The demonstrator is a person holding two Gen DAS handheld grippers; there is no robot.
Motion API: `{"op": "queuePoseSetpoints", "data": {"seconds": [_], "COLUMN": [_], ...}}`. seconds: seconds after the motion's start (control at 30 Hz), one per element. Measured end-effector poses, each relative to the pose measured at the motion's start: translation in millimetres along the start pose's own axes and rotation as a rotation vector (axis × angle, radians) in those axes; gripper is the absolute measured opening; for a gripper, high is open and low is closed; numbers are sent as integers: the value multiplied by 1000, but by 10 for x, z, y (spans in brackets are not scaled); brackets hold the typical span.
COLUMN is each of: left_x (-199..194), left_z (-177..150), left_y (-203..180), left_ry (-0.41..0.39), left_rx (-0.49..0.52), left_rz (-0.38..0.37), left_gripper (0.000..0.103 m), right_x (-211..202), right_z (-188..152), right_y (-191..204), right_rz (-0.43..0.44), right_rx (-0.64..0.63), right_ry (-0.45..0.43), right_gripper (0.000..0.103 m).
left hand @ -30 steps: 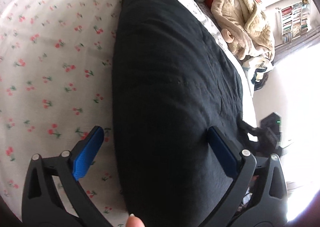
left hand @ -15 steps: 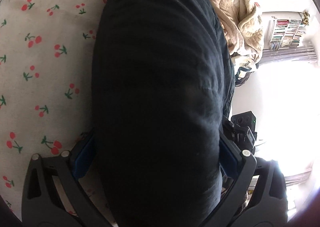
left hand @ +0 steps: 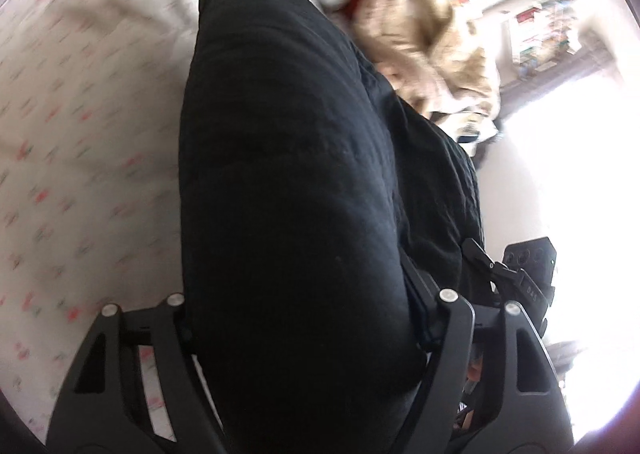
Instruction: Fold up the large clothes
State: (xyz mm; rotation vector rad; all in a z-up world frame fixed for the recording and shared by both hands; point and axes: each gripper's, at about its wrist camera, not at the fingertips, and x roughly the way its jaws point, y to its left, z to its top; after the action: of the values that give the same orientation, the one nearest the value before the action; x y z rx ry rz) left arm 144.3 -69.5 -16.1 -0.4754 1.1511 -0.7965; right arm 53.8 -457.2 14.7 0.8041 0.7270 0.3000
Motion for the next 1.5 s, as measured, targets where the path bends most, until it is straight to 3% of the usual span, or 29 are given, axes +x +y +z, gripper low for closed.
{"op": "queuePoseSetpoints", "data": {"seconds": [0.13, 0.2, 0.3, 0.37, 0.4, 0.47, 0.5, 0.57, 0.73, 0.9, 1.07, 1.17, 1.3, 1.5], "left_x": [258, 538, 1037, 1370, 1397, 1364, 1310, 1165, 721, 304, 71, 63, 71, 87], "left_z": [165, 238, 228, 132, 99, 60, 53, 34, 0, -258, -709, -972, -1218, -1376], "left_y": [-460, -603, -572, -465, -428, -346, -338, -366, -539, -721, -865, -925, -887, -861], "left_ry": [0, 40, 100, 142, 128, 112, 101, 77, 29, -17, -38, -18, -11, -33], "left_rx": [101, 124, 138, 148, 139, 85, 65, 78, 168, 270, 319, 339, 333, 403], "left_rz": [-87, -99, 25, 165, 146, 94, 85, 120, 297, 434, 462, 526, 514, 578], "left_gripper": [75, 82, 91, 95, 98, 98, 98, 98, 100, 103, 103, 103, 103, 103], "right_x": [-527, -721, -722, -583, -570, -606, -640, -715, -891, -1036, -950, -805, -625, -359], "right_z": [120, 200, 259, 229, 199, 201, 221, 234, 147, -57, -545, -876, -1253, -1464], "right_y": [9, -166, -543, -868, -1028, -1158, -1127, -977, -506, -55, 387, 481, 493, 492], "right_rz": [-56, -108, -279, -502, -473, -381, -378, -418, -558, -632, -701, -744, -821, -867], "right_rx": [-57, -46, -4, 56, 100, 186, 193, 146, 12, -56, -146, -199, -248, -295], "right_ry": [-136, -182, -186, -136, -140, -133, -130, -145, -179, -144, -78, -29, -1, 53], "right_gripper": [37, 38, 52, 72, 82, 83, 83, 83, 84, 87, 87, 87, 87, 87]}}
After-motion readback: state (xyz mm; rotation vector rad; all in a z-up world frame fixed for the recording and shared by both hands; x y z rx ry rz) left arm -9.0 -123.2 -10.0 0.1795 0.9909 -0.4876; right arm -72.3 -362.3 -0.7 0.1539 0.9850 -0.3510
